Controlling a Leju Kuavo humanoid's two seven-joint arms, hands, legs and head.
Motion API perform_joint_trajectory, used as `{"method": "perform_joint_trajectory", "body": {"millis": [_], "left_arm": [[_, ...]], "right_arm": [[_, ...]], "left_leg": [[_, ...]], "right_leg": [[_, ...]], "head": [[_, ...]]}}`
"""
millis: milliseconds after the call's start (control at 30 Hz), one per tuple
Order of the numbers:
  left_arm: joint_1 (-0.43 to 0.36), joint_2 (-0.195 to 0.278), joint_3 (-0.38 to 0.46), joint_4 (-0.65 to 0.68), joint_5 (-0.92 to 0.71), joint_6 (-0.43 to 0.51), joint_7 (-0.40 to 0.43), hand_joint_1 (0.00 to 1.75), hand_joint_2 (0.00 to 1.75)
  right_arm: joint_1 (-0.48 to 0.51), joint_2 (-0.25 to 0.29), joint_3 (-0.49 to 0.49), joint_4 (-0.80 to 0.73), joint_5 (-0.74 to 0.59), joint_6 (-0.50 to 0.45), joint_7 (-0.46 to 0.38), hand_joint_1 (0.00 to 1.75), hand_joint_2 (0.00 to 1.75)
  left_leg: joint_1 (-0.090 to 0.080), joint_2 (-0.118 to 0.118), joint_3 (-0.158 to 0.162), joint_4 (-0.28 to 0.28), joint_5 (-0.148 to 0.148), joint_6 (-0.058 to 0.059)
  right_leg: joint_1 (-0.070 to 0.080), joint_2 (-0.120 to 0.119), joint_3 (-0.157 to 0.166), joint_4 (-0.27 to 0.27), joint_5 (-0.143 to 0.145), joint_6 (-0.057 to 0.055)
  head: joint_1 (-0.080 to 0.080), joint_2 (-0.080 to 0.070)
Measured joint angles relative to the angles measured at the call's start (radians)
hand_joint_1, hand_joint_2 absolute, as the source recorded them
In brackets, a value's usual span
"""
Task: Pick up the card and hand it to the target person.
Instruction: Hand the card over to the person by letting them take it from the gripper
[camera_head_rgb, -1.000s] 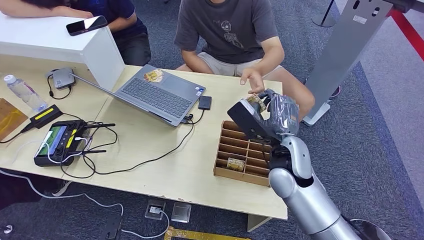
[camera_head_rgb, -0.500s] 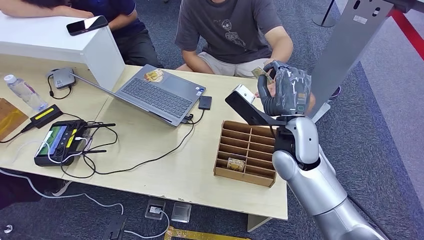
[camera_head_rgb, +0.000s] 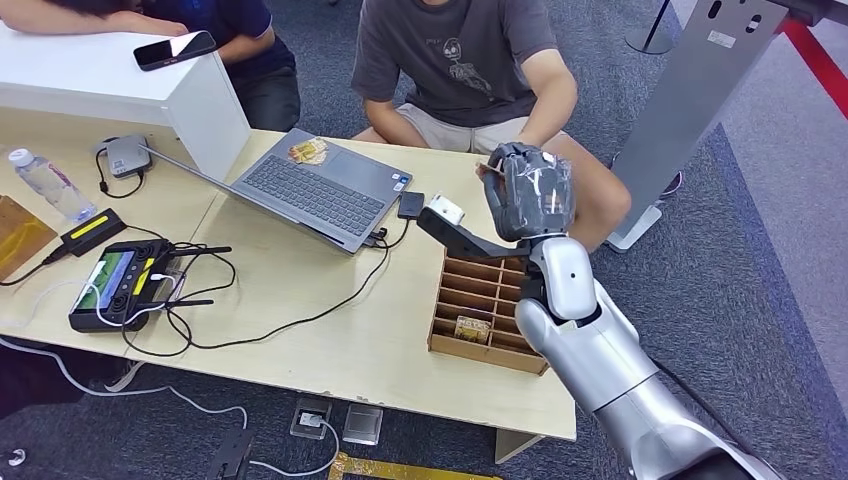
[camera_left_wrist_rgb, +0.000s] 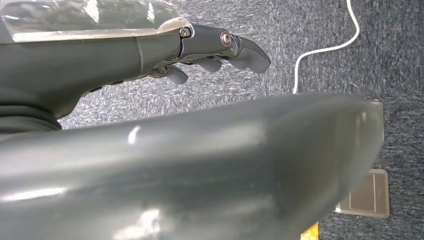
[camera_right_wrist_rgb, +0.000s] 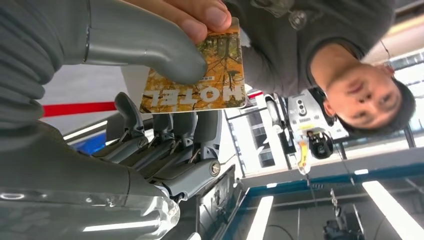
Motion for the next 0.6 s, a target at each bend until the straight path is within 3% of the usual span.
{"method": "perform_joint_trajectory", "body": {"millis": [67, 100, 333, 600], "left_arm": [[0.0, 0.0, 0.0, 0.0, -0.001, 0.0, -0.001, 0.0, 0.0], [0.0, 0.0, 0.0, 0.0, -0.001, -0.001, -0.001, 0.0, 0.0], [0.0, 0.0, 0.0, 0.0, -0.008, -0.001, -0.001, 0.0, 0.0], [0.001, 0.0, 0.0, 0.0, 0.006, 0.001, 0.001, 0.0, 0.0]], "right_arm": [[-0.001, 0.004, 0.008, 0.025, 0.019, 0.002, 0.01, 0.06, 1.75], [-0.001, 0.005, 0.011, 0.037, 0.026, 0.006, 0.014, 0.02, 1.75], [-0.001, 0.013, 0.022, 0.096, 0.042, 0.025, 0.032, 0.0, 1.75], [0.006, 0.012, 0.016, 0.116, -0.018, -0.022, 0.031, 0.0, 1.75]], "left_leg": [[0.0, 0.0, 0.0, 0.0, 0.0, 0.0], [0.0, 0.0, 0.0, 0.0, 0.0, 0.0], [0.0, 0.0, 0.0, 0.0, 0.0, 0.0], [0.0, 0.0, 0.0, 0.0, 0.0, 0.0]], "right_leg": [[0.0, 0.0, 0.0, 0.0, 0.0, 0.0], [0.0, 0.0, 0.0, 0.0, 0.0, 0.0], [0.0, 0.0, 0.0, 0.0, 0.0, 0.0], [0.0, 0.0, 0.0, 0.0, 0.0, 0.0]], "head": [[0.0, 0.0], [0.0, 0.0], [0.0, 0.0], [0.0, 0.0]]}}
